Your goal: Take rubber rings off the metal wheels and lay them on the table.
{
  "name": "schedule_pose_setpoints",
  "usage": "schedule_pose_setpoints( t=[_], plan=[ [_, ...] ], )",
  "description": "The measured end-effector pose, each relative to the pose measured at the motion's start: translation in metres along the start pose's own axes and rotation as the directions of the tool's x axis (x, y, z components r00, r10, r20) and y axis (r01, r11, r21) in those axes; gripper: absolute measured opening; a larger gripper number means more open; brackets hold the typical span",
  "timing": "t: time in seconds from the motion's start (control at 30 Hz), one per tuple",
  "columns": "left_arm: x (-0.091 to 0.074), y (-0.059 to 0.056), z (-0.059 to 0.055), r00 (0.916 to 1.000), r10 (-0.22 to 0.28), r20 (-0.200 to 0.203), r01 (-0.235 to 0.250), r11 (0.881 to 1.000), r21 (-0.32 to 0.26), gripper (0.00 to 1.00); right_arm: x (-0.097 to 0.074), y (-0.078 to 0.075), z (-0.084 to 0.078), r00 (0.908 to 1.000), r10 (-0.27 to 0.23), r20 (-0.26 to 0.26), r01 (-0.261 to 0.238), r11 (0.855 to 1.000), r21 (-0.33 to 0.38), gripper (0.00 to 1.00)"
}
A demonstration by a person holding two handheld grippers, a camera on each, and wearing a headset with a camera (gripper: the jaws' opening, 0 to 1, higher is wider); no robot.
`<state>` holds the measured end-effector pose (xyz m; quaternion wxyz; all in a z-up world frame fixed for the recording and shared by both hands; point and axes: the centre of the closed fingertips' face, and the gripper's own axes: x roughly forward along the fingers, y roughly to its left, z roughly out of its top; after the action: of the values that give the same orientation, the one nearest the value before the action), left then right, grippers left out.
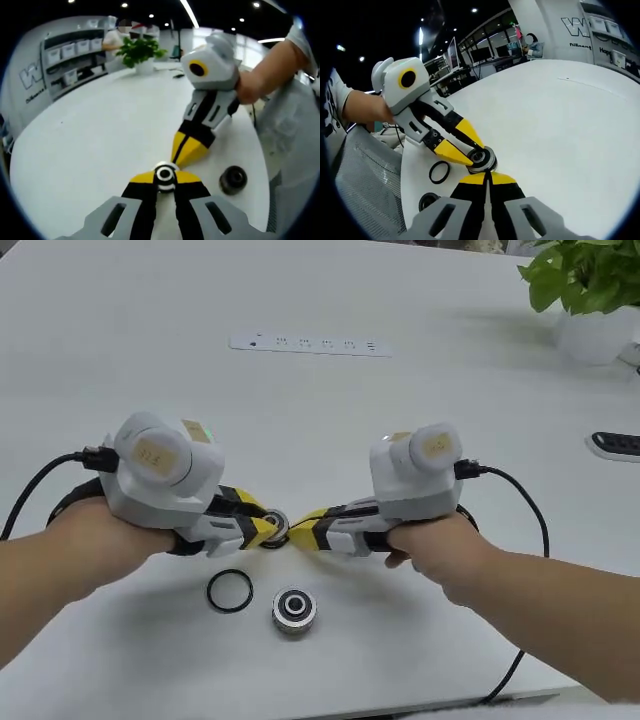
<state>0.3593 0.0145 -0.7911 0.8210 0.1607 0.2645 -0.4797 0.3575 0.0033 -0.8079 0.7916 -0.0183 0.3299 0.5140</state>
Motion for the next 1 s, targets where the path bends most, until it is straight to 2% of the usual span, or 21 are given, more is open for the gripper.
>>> schedule_pose_setpoints(
  t=[0.23, 0.33, 0.37, 0.47, 0.73, 0.93, 1.0],
  plan=[
    [0.0, 0.0, 0.0, 1.0, 0.003, -0.003, -0.003, 1.0, 0.004, 0.13, -0.001, 0.0, 0.001, 0.9999, -0.014, -0.01, 0.014, 1.0, 0.003, 0.0],
    [0.0, 0.0, 0.0, 1.0, 0.005, -0.005, -0.005, 1.0, 0.006, 0.12, -0.002, 0.001, 0.002, 0.9996, -0.022, -0.016, 0.022, 1.0, -0.019, 0.0],
    [0.0, 0.0, 0.0, 1.0, 0.005, -0.005, -0.005, 1.0, 0.006, 0.12, -0.001, 0.001, 0.005, 0.9996, -0.026, -0.007, 0.025, 0.998, -0.053, 0.0],
    [0.0, -0.001, 0.001, 1.0, 0.006, -0.005, -0.006, 1.0, 0.005, 0.12, -0.002, 0.002, 0.003, 0.9991, -0.033, -0.025, 0.031, 0.998, -0.055, 0.0],
    [0.0, -0.001, 0.001, 0.9999, 0.01, -0.012, -0.01, 1.0, 0.007, 0.12, -0.003, -0.002, 0.001, 0.9996, -0.028, 0.005, 0.027, 0.998, 0.06, 0.0],
    [0.0, -0.003, 0.001, 0.9998, 0.011, -0.019, -0.011, 1.0, 0.016, 0.12, -0.006, -0.004, 0.01, 0.9983, -0.024, 0.053, 0.016, 0.991, 0.134, 0.0],
    [0.0, -0.003, 0.001, 0.9997, 0.015, -0.022, -0.014, 1.0, 0.019, 0.12, -0.006, -0.004, 0.01, 0.9983, -0.024, 0.052, 0.017, 0.99, 0.137, 0.0]
  ],
)
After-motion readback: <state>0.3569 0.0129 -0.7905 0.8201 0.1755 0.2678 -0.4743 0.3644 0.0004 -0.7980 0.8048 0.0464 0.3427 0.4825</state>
